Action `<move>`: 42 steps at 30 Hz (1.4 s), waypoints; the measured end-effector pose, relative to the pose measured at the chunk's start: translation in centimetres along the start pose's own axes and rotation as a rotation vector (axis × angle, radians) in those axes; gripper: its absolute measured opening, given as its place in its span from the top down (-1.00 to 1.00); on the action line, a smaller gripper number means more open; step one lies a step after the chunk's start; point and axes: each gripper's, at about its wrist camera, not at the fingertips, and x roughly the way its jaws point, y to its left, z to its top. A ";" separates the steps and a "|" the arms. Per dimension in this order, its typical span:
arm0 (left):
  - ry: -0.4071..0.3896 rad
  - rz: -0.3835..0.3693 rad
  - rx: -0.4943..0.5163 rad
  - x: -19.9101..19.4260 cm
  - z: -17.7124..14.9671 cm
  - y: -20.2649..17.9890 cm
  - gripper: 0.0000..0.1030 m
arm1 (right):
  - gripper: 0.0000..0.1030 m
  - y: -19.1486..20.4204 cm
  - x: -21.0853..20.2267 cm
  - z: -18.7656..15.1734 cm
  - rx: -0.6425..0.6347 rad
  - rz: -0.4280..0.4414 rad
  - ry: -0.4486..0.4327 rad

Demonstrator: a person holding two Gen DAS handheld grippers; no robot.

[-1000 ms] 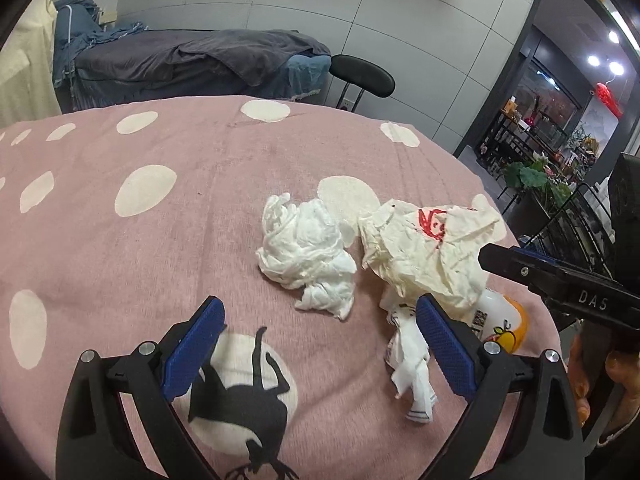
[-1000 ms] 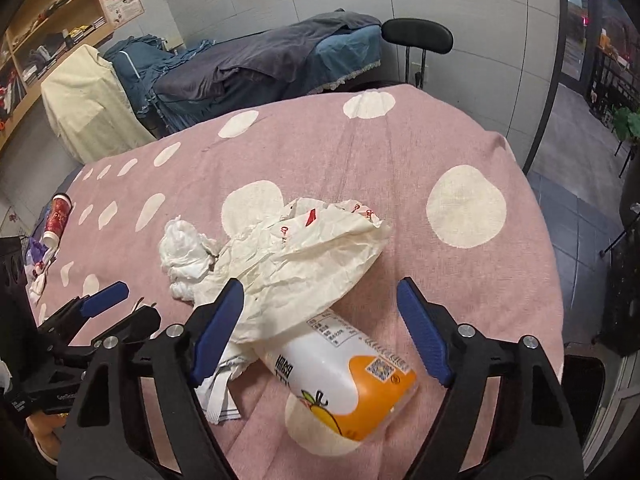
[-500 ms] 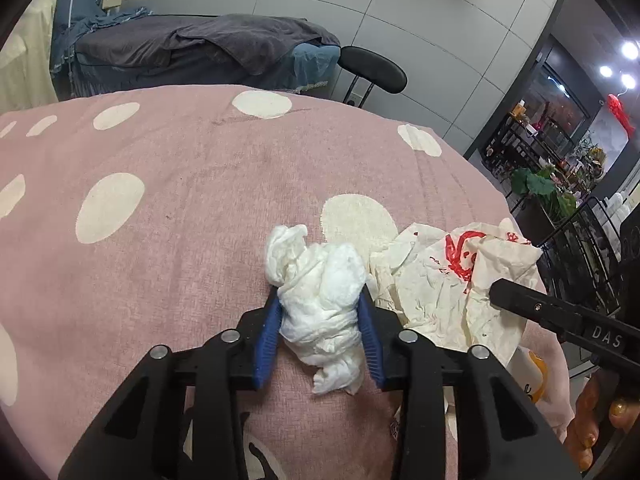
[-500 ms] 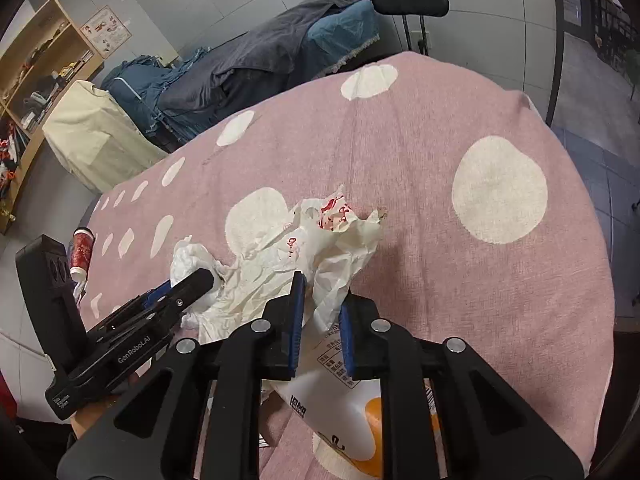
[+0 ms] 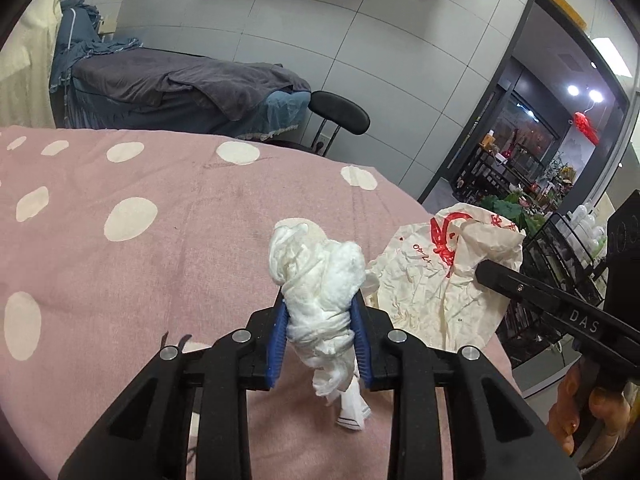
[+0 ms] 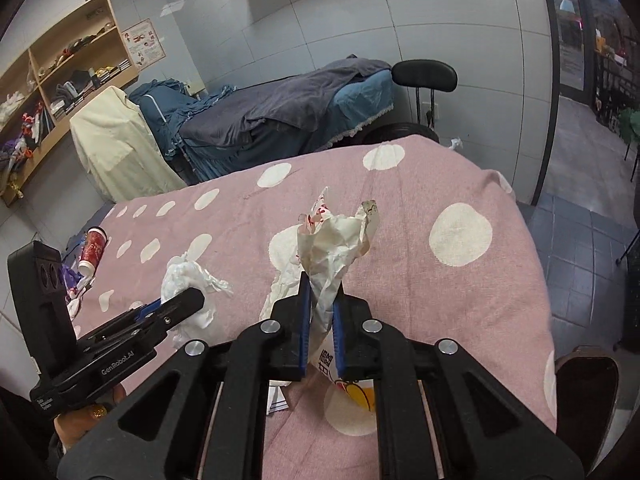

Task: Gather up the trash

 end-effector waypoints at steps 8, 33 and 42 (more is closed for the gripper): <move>-0.014 -0.071 0.025 -2.4 -2.4 -3.7 0.45 | 0.80 -0.7 -5.8 -3.1 -0.019 -0.046 -0.079; 0.046 -0.324 0.265 -2.9 -8.2 -16.9 0.45 | 0.80 -16.2 -20.8 -14.8 0.273 -0.395 -0.210; 0.087 -0.365 0.334 -2.1 -10.2 -20.4 0.45 | 0.80 -22.7 -19.9 -18.9 0.381 -0.579 -0.122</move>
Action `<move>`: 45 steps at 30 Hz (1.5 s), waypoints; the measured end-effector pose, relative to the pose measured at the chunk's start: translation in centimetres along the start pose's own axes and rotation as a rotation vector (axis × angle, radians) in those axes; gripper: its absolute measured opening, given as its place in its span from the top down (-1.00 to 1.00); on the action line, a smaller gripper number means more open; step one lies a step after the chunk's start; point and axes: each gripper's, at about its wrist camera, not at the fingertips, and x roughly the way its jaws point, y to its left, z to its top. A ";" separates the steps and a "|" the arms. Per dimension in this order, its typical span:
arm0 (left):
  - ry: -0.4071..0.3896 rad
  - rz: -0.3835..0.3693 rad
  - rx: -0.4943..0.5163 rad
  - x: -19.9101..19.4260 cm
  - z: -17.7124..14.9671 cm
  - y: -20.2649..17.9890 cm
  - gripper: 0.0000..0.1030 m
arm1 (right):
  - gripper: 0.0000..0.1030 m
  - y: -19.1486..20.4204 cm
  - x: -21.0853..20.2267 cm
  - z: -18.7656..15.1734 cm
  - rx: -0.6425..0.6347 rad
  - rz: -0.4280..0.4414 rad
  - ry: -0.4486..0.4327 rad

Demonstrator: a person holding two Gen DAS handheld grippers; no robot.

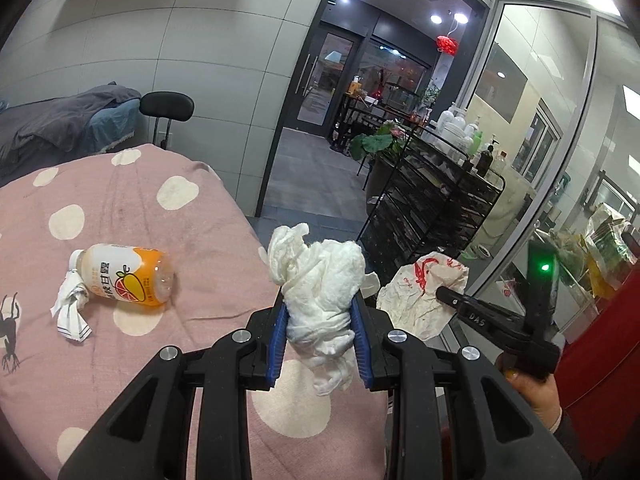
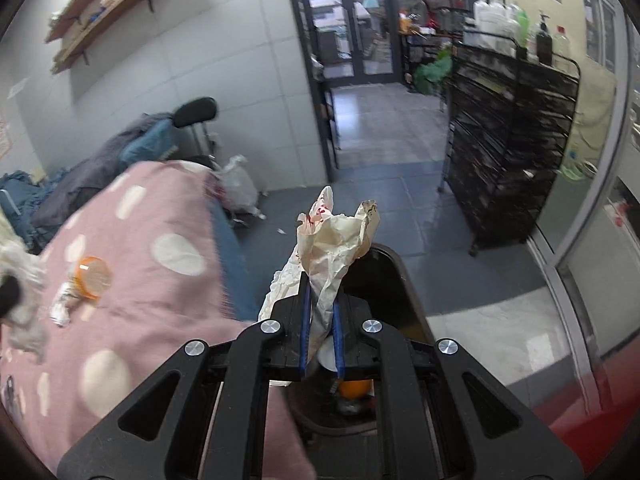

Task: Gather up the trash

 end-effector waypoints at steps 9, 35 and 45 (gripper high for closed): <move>0.018 -0.014 0.031 1.0 -0.3 -1.9 0.45 | 0.80 -3.9 10.1 -4.2 0.045 -0.106 0.205; 0.145 -0.101 0.086 7.4 -1.0 -6.8 0.45 | -0.33 -7.2 11.1 -8.1 0.185 -0.103 0.277; 0.257 -0.118 0.109 12.5 -2.5 -8.6 0.45 | -0.40 -8.9 9.6 -8.2 0.205 -0.138 0.257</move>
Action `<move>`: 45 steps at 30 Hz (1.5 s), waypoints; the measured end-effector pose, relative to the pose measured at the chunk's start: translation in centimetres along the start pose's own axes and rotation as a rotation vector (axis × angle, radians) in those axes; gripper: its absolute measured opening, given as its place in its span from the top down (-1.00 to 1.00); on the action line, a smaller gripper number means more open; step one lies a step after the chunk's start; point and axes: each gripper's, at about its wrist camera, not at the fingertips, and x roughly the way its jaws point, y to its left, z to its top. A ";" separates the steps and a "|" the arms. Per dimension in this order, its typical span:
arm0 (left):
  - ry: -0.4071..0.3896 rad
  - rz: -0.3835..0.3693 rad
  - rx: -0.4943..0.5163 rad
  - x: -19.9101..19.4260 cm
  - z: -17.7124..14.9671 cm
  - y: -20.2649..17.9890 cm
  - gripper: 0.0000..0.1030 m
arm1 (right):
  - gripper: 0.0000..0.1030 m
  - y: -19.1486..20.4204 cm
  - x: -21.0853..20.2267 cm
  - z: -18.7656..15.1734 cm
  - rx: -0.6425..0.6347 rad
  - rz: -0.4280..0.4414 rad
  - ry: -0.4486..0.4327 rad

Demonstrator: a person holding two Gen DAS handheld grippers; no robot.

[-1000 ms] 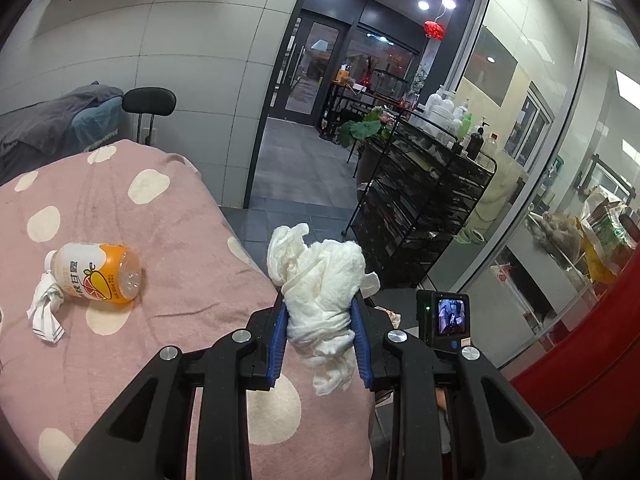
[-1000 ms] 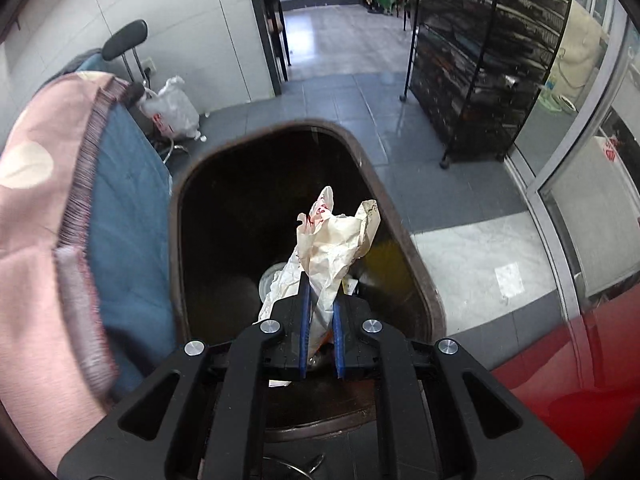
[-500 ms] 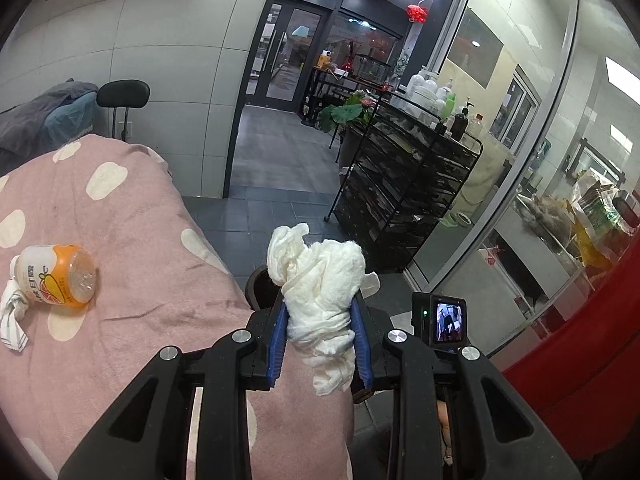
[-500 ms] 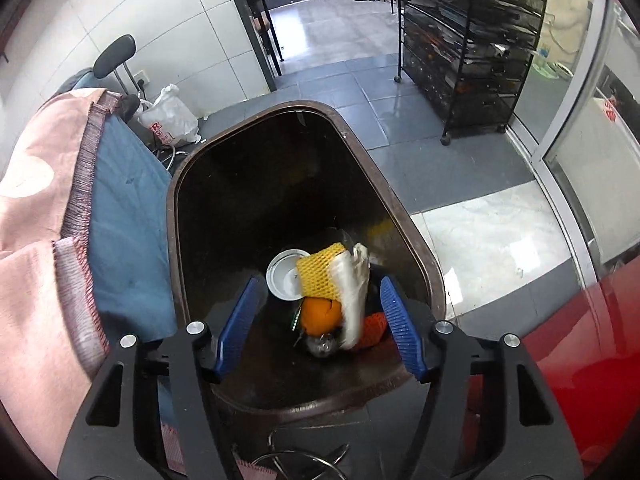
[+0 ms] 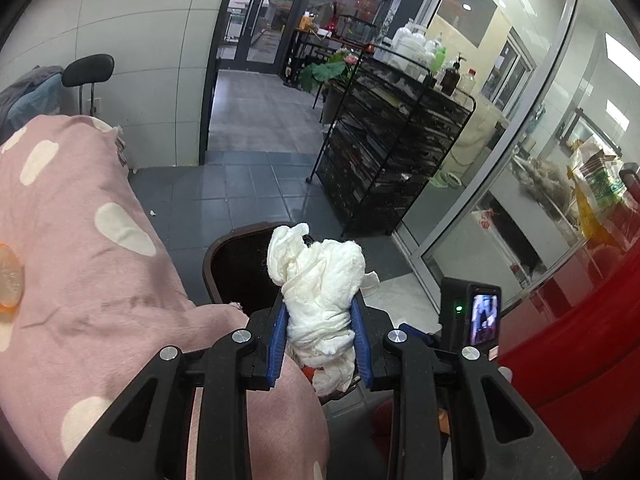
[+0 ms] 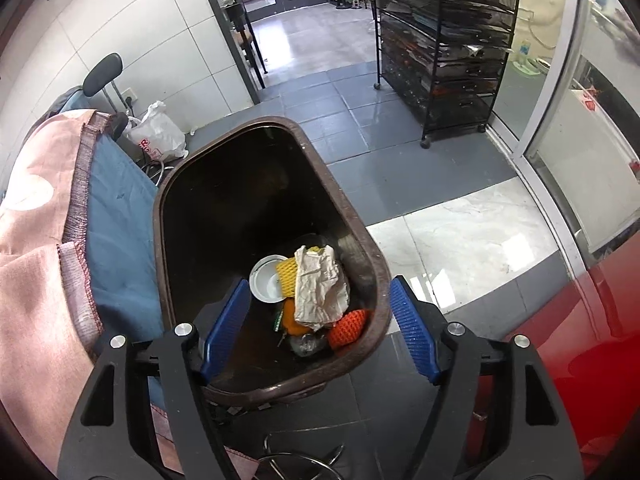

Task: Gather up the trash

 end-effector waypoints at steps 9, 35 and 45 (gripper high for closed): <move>0.062 0.039 0.030 3.0 -0.6 0.0 0.45 | -0.41 -0.9 0.4 -0.1 0.031 -0.021 0.013; -0.003 0.032 0.102 3.0 -0.9 -1.1 -0.81 | -0.48 -1.0 -0.4 0.1 0.023 -0.038 -0.002; -0.088 0.045 0.100 -2.4 -1.2 -0.4 -0.88 | -0.51 2.4 -3.1 0.8 -0.073 0.018 -0.069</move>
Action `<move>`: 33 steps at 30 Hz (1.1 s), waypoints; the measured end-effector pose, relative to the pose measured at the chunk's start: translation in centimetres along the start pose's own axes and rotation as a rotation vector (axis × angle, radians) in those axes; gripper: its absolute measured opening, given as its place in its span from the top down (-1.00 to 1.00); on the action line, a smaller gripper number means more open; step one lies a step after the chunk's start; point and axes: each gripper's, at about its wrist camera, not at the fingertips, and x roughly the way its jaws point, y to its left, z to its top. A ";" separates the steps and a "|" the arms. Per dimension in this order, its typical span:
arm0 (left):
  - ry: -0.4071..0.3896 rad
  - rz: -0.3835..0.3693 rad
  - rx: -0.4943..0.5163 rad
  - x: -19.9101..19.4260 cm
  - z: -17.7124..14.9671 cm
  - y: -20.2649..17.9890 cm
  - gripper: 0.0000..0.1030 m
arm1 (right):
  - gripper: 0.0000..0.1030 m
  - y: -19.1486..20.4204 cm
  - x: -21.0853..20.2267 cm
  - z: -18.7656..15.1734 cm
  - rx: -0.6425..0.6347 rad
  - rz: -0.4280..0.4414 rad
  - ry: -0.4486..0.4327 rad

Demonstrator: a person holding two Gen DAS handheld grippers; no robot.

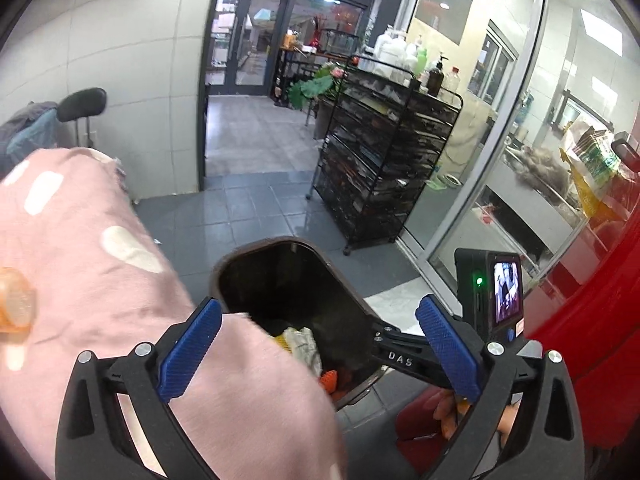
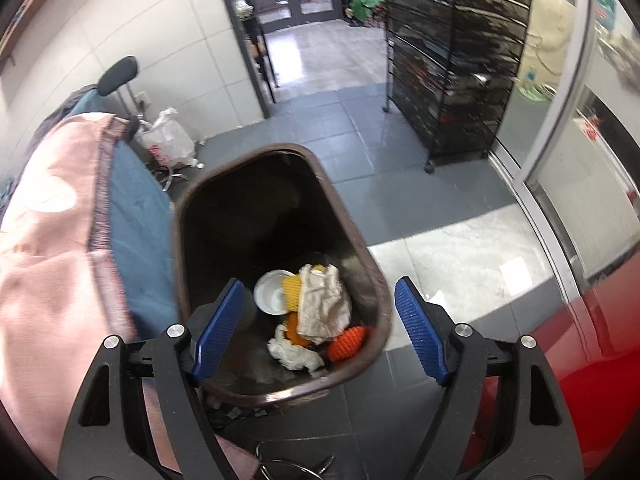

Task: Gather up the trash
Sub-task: 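Open the left tool over the black bin to drop the white tissue, then grasp the juice bottle with the right tool while the left tool approaches the tissue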

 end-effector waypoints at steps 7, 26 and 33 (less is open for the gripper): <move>-0.051 0.110 -0.017 -4.6 -0.2 2.3 -0.89 | -0.60 4.6 -2.5 1.1 -0.083 0.091 -0.045; -0.060 0.349 -0.286 -13.1 -5.0 15.2 -0.88 | -0.64 22.5 -7.4 0.3 -0.484 0.345 -0.039; -0.064 0.460 -0.380 -16.3 -7.5 20.6 -0.88 | -0.64 30.0 -8.9 -0.8 -0.683 0.403 -0.044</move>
